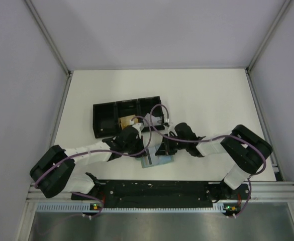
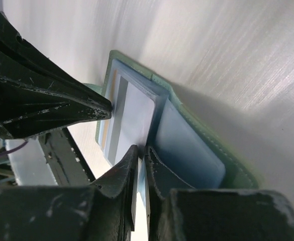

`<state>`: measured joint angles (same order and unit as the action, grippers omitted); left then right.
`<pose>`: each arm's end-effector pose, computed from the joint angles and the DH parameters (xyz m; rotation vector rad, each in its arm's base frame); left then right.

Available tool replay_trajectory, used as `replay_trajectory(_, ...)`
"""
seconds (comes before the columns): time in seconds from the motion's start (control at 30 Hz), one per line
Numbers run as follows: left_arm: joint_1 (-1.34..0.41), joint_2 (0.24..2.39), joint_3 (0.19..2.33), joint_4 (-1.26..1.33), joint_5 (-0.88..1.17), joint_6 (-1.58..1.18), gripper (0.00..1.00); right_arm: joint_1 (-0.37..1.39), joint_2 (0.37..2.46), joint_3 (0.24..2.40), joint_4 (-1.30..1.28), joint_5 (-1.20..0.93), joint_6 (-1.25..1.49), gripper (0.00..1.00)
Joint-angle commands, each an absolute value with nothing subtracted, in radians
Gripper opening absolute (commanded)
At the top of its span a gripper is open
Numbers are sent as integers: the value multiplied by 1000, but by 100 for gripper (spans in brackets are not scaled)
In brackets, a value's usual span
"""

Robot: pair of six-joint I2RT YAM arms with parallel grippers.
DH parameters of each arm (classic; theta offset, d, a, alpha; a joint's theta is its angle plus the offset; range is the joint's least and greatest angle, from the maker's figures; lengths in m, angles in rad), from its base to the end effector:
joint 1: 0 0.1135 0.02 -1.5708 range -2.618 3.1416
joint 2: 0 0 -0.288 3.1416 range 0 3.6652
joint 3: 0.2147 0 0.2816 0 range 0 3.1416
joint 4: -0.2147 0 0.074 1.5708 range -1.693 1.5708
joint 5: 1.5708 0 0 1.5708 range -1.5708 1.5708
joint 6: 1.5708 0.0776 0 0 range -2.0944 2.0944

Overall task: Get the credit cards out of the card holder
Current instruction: Remove the credit card from the card holder.

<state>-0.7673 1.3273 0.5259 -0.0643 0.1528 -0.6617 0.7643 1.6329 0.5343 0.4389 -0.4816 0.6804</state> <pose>0.1953 -0.2048 0.1223 0.2102 2.5900 -0.7764 0.2128 0.2538 0.0957 -0.3998 2.4512 1.2530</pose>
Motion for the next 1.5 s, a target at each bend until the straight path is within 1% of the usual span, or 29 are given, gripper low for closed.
replay_trajectory(0.0,-772,1359,500,-95,123,-640,0,747,1649,522,621,-595,733,3)
replay_trajectory(0.03,-772,1362,502,-95,123,-641,0,746,1651,520,629,-604,733,0)
replay_trajectory(0.23,-772,1364,506,-110,114,-637,0,720,1666,499,661,-621,744,0)
replay_trajectory(0.4,-772,1358,505,-120,106,-637,0,663,1664,471,654,-644,747,0)
replay_trajectory(0.57,-772,1347,505,-124,101,-638,0,653,1675,476,634,-656,739,0)
replay_trajectory(0.7,-772,1313,503,-120,117,-643,0,655,1684,479,661,-676,758,0)
replay_trajectory(0.83,-772,1246,505,-109,126,-658,0,655,1687,486,632,-670,744,0)
replay_trajectory(0.9,-772,1210,508,-103,130,-667,0,653,1689,486,637,-681,749,7)
replay_trajectory(0.93,-772,1195,508,-92,138,-672,0,655,1690,485,647,-683,753,8)
replay_trajectory(1.1,-773,1169,517,-37,193,-695,1,657,1693,491,644,-680,753,10)
replay_trajectory(1.33,-773,1270,535,-38,201,-687,0,655,1697,492,644,-680,752,11)
replay_trajectory(1.4,-773,1278,523,-48,190,-686,0,655,1697,492,641,-678,753,16)
replay_trajectory(1.47,-773,1273,520,-64,170,-683,0,657,1697,497,629,-675,750,23)
